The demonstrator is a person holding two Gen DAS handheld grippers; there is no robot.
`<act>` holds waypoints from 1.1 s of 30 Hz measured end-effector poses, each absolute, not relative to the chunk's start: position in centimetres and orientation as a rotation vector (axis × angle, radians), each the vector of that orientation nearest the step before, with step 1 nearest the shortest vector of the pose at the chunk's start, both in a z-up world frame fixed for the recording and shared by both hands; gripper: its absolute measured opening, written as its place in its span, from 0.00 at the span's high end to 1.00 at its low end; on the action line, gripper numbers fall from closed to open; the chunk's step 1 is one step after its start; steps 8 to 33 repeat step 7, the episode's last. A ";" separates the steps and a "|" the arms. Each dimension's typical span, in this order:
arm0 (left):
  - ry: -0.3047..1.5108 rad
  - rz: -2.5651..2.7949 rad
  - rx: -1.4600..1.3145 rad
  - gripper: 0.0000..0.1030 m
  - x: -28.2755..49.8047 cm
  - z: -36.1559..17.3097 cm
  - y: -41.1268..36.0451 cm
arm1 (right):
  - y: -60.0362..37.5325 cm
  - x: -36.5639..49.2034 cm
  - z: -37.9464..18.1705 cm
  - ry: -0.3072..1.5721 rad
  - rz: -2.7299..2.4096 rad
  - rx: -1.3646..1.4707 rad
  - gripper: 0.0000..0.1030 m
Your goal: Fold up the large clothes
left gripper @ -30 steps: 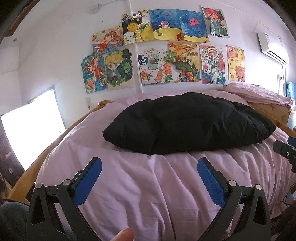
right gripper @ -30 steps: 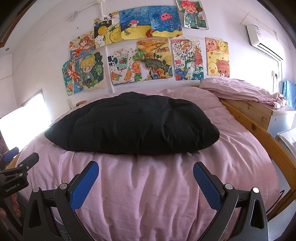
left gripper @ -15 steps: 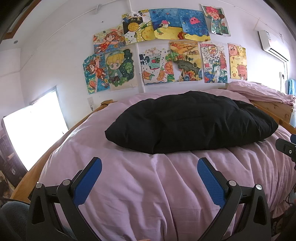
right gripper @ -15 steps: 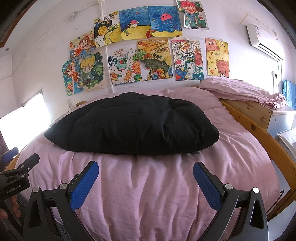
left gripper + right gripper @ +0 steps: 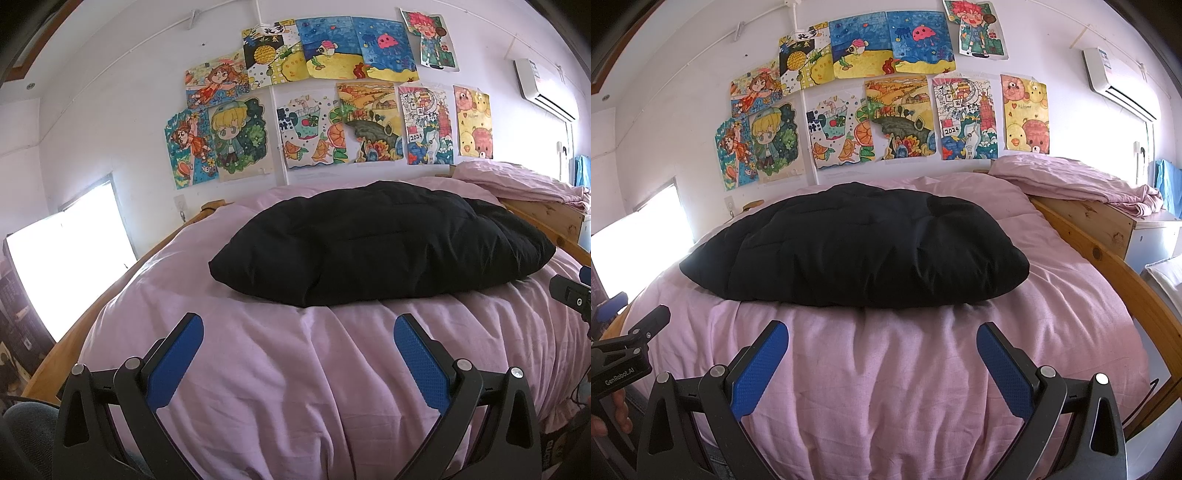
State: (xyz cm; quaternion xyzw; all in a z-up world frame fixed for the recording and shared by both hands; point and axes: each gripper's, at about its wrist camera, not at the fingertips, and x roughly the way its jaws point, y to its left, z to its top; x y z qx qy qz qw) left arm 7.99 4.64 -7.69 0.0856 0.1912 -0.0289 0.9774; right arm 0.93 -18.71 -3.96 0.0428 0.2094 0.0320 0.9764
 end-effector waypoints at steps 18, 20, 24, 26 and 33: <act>0.388 -0.057 0.177 0.01 8.1 -7.7 4.7 | -18.6 0.9 -4.0 0.423 0.063 0.087 0.00; 0.388 -0.057 0.177 0.01 8.1 -7.7 4.7 | -18.6 0.9 -4.0 0.423 0.063 0.087 0.00; 0.388 -0.057 0.177 0.01 8.1 -7.7 4.7 | -18.6 0.9 -4.0 0.423 0.063 0.087 0.00; 0.388 -0.057 0.177 0.01 8.1 -7.7 4.7 | -18.6 0.9 -4.0 0.423 0.063 0.087 0.00; 0.388 -0.057 0.177 0.01 8.1 -7.7 4.7 | -18.6 0.9 -4.0 0.423 0.063 0.087 0.00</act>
